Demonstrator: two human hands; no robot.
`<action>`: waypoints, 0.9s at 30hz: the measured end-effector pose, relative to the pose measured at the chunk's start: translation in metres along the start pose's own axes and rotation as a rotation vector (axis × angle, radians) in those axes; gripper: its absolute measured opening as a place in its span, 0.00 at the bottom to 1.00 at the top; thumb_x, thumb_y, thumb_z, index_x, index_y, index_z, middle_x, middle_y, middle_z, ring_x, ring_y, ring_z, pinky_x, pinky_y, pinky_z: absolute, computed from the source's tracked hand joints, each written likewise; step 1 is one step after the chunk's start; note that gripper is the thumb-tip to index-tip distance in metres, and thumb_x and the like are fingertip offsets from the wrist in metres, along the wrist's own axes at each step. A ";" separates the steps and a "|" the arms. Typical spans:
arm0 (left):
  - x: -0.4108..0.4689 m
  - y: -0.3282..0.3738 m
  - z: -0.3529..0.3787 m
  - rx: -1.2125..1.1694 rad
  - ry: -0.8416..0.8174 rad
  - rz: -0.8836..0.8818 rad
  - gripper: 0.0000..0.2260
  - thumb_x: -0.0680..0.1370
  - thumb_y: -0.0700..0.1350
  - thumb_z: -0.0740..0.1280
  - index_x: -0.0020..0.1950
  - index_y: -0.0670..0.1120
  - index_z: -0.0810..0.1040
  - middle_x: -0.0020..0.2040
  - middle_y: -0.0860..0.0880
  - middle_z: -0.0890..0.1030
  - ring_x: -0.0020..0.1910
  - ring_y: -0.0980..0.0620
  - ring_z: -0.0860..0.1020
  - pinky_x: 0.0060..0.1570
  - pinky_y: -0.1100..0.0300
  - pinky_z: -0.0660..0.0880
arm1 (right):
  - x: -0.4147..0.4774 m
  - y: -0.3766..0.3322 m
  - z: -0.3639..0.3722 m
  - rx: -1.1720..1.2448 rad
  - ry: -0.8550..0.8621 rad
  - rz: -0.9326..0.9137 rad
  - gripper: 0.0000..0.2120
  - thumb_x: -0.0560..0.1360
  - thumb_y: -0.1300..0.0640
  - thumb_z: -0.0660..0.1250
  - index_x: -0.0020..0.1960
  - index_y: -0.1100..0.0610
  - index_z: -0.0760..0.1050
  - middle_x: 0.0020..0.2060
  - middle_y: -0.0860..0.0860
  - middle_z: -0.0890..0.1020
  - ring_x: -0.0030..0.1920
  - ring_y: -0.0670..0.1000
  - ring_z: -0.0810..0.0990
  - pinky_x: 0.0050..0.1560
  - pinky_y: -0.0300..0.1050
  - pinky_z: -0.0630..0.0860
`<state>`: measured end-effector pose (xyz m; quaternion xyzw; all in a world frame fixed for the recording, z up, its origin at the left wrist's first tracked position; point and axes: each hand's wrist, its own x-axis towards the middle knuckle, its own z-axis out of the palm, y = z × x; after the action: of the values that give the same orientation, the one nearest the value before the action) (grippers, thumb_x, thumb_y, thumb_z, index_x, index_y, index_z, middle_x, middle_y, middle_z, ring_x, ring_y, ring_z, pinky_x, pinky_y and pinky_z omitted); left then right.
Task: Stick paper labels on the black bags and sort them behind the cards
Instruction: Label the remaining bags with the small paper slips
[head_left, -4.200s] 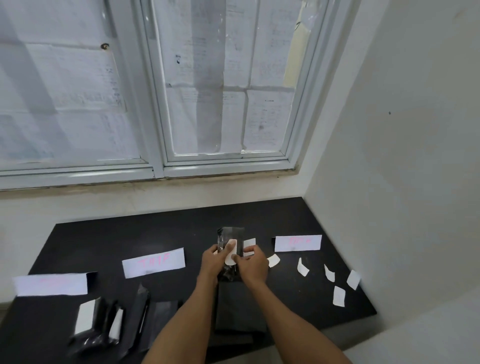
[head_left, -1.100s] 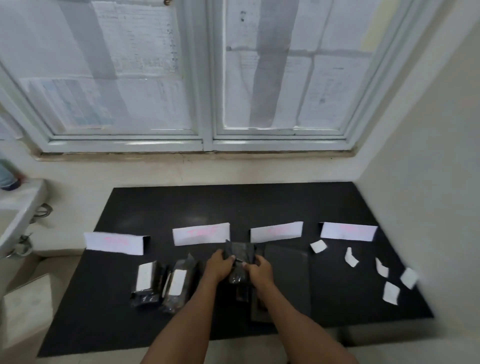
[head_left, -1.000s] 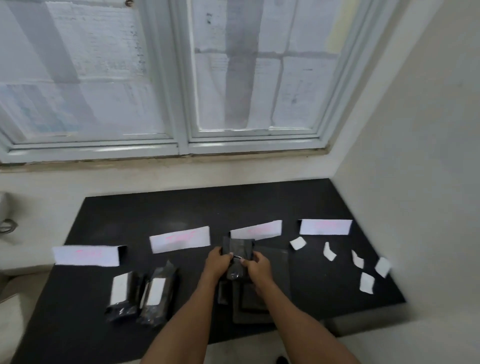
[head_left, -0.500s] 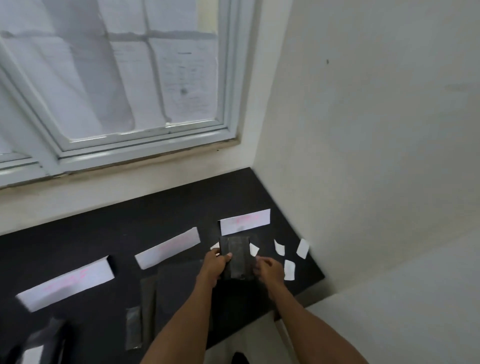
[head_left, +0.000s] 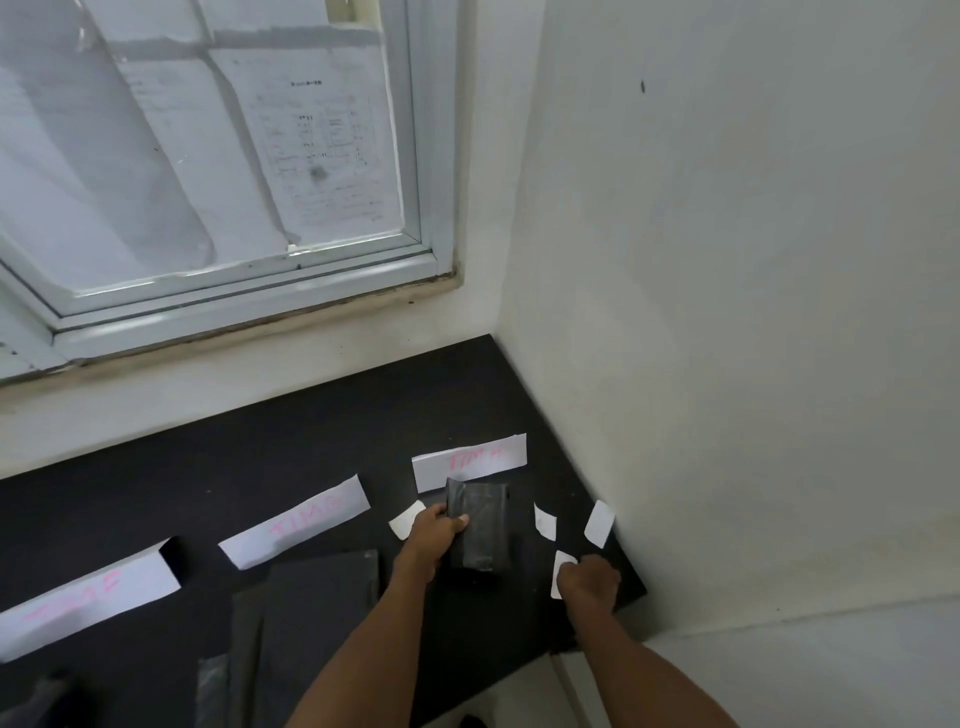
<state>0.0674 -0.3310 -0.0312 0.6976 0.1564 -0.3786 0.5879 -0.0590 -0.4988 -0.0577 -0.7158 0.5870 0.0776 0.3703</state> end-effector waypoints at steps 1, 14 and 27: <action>0.000 0.001 0.000 -0.003 0.003 0.002 0.14 0.76 0.35 0.67 0.61 0.38 0.77 0.55 0.40 0.81 0.54 0.42 0.80 0.59 0.46 0.76 | 0.003 0.001 0.001 -0.033 0.000 0.002 0.18 0.75 0.58 0.61 0.62 0.63 0.76 0.62 0.63 0.74 0.59 0.60 0.77 0.58 0.46 0.73; -0.029 0.022 -0.045 -0.195 0.037 0.002 0.11 0.77 0.36 0.65 0.59 0.40 0.77 0.52 0.40 0.82 0.50 0.41 0.81 0.52 0.46 0.79 | -0.056 -0.074 0.005 0.377 0.015 -0.401 0.03 0.71 0.64 0.67 0.40 0.59 0.79 0.42 0.52 0.78 0.49 0.57 0.78 0.48 0.42 0.69; -0.132 0.008 -0.187 -0.399 0.107 0.022 0.08 0.78 0.39 0.61 0.50 0.42 0.80 0.43 0.41 0.83 0.42 0.43 0.80 0.39 0.53 0.77 | -0.221 -0.132 0.101 0.164 -0.230 -0.869 0.04 0.73 0.59 0.69 0.44 0.60 0.80 0.61 0.54 0.74 0.63 0.52 0.72 0.59 0.36 0.64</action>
<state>0.0495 -0.1274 0.0731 0.5883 0.2517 -0.2959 0.7092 0.0266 -0.2576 0.0489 -0.8508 0.1916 -0.0526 0.4865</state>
